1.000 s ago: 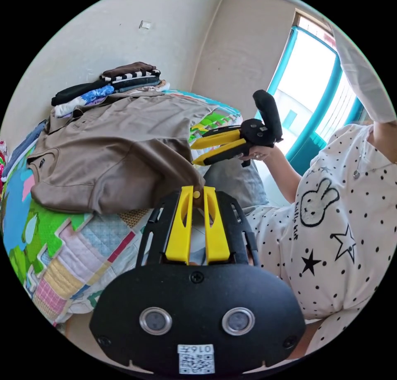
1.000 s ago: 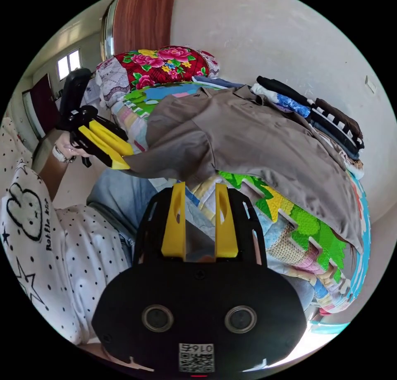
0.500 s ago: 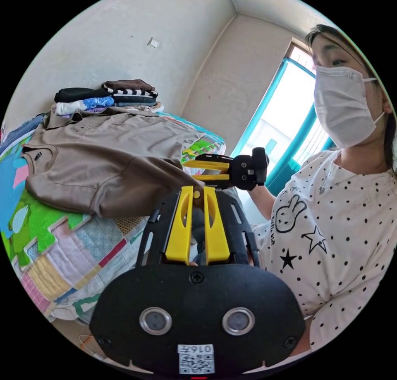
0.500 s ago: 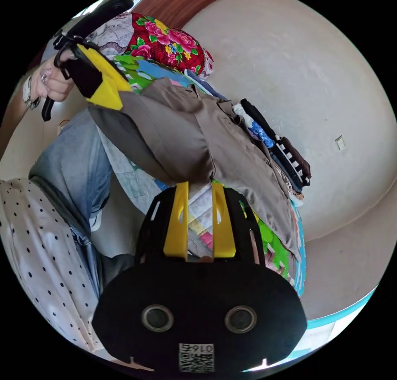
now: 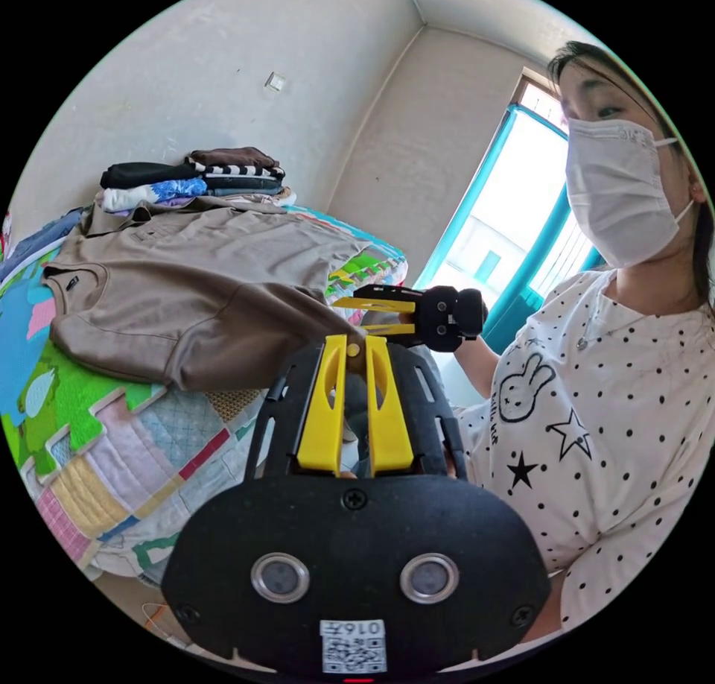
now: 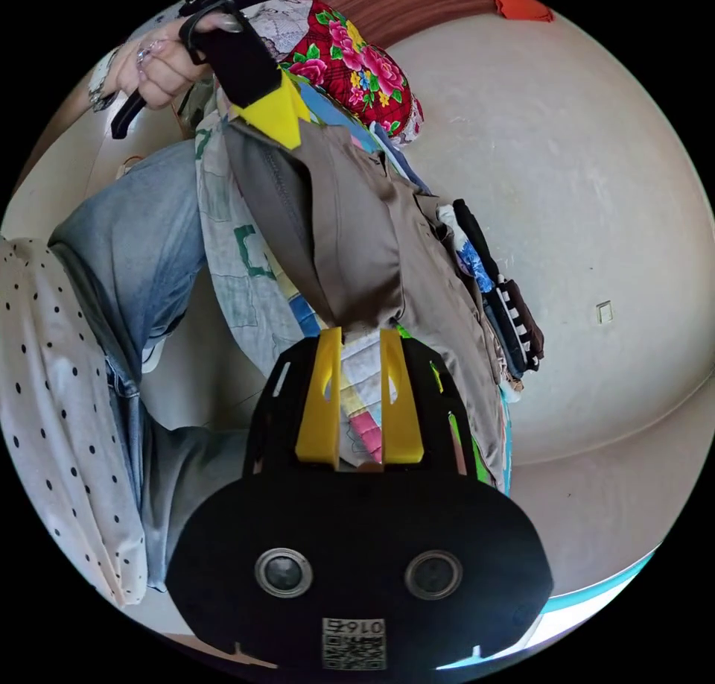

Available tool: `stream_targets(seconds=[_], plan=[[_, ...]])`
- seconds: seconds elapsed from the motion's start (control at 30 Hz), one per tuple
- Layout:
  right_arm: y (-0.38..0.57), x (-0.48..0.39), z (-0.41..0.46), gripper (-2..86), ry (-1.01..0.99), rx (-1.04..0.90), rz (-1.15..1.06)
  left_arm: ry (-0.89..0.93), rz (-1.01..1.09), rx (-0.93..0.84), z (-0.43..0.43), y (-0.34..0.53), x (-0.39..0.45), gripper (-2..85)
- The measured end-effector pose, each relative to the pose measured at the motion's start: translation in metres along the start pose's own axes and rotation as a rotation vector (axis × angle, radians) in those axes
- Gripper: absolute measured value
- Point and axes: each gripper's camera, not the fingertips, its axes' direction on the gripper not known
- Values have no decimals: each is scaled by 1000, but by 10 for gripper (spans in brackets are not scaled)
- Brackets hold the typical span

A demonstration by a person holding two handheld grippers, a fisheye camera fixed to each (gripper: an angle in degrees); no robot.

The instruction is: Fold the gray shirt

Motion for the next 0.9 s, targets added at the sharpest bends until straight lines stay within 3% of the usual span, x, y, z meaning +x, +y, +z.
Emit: stream_targets(seconds=[0.3,0.57,0.7,0.9], plan=[[28,26,-3,6,-5,-2,124,-42,-23,-97,23,0,-1,37],[112,111,26,0,-527,90,585,-225,-80,-296,67,14,-9,-2],[143,129,40,0,-581,132,663,-446,-252,-166,43,14,-32,24],[167,137,60,0,-569,136,681,-363,-533,157,-7,17,-85,48]])
